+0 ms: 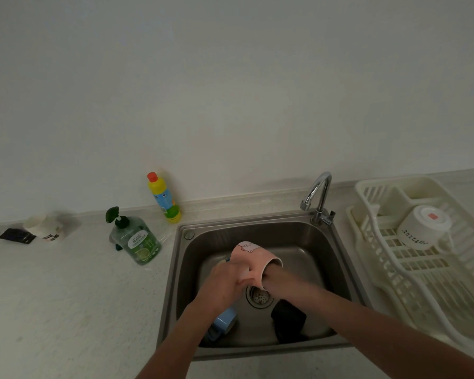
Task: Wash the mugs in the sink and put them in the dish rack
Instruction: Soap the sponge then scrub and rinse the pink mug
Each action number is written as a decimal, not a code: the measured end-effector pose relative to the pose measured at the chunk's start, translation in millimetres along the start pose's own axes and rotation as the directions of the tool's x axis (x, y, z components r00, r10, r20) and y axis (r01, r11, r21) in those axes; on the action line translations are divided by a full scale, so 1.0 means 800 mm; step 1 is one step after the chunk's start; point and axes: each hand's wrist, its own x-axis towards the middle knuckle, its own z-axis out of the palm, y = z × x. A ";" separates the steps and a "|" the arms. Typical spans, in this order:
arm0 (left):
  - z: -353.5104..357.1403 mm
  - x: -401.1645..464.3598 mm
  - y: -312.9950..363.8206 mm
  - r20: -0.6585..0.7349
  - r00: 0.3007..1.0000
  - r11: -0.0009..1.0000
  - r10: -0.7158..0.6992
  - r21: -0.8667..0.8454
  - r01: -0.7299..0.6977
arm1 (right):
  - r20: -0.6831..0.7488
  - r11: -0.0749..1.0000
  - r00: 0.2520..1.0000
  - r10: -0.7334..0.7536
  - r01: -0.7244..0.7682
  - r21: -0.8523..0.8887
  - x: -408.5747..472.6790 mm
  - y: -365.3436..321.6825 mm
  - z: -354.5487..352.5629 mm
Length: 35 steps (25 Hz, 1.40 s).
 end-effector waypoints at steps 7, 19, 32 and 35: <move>-0.019 0.009 -0.011 0.068 0.997 0.998 -0.046 0.044 0.043 | -0.005 0.922 0.987 -0.158 0.146 -0.359 -0.031 0.030 -0.005; -0.019 0.002 -0.016 0.065 0.995 0.997 -0.075 -0.031 0.077 | 0.067 0.820 0.955 -0.290 0.284 -0.497 -0.042 0.034 -0.007; -0.015 0.004 -0.020 -0.011 0.998 0.996 -0.070 -0.061 0.069 | -0.095 0.985 0.989 -0.109 0.120 0.120 -0.009 0.018 -0.030; -0.014 0.006 -0.017 0.040 0.997 0.998 -0.059 -0.032 0.060 | 0.004 0.997 0.998 0.058 -0.058 -0.048 0.007 0.001 -0.016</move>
